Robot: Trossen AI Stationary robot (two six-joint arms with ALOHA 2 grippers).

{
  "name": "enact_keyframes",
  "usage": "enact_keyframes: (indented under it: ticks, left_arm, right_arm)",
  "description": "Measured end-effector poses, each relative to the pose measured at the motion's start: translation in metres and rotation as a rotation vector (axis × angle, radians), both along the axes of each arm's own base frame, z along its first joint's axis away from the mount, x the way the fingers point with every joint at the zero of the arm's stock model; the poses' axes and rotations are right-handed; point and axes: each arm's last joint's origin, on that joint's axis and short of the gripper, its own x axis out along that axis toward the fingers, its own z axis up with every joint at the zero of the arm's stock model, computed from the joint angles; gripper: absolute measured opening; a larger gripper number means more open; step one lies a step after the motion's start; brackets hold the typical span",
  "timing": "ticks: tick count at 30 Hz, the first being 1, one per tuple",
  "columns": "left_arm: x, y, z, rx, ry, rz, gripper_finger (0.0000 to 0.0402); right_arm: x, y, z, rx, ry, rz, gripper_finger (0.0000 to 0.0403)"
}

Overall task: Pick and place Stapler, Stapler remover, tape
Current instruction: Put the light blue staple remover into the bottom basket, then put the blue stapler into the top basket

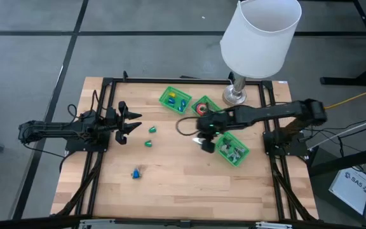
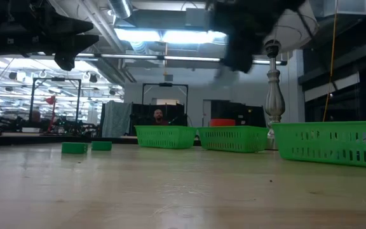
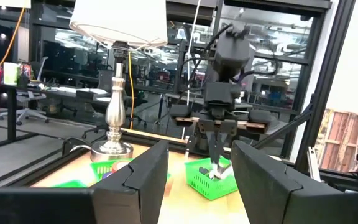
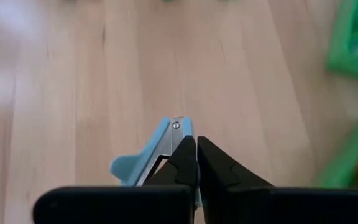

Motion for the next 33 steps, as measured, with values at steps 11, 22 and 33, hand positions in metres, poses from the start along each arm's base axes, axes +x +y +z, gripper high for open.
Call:
enact_keyframes:
  ticks: [11,22,33]
  left_arm:
    - [0.000,0.000,0.000,0.000,0.000,0.000,0.0173]
    - [0.000,0.000,0.000,0.000,-0.001,0.000,0.0173]
    - [0.000,0.000,0.000,0.000,-0.001,0.000,0.0173]
  right_arm:
    - [-0.105,-0.001,-0.021,0.087,0.002,0.064,0.0008]
    - [-0.155,0.001,-0.049,0.147,0.027,0.199,0.0014]
    - [-0.161,0.002,-0.046,0.166,-0.049,0.227,0.0085]
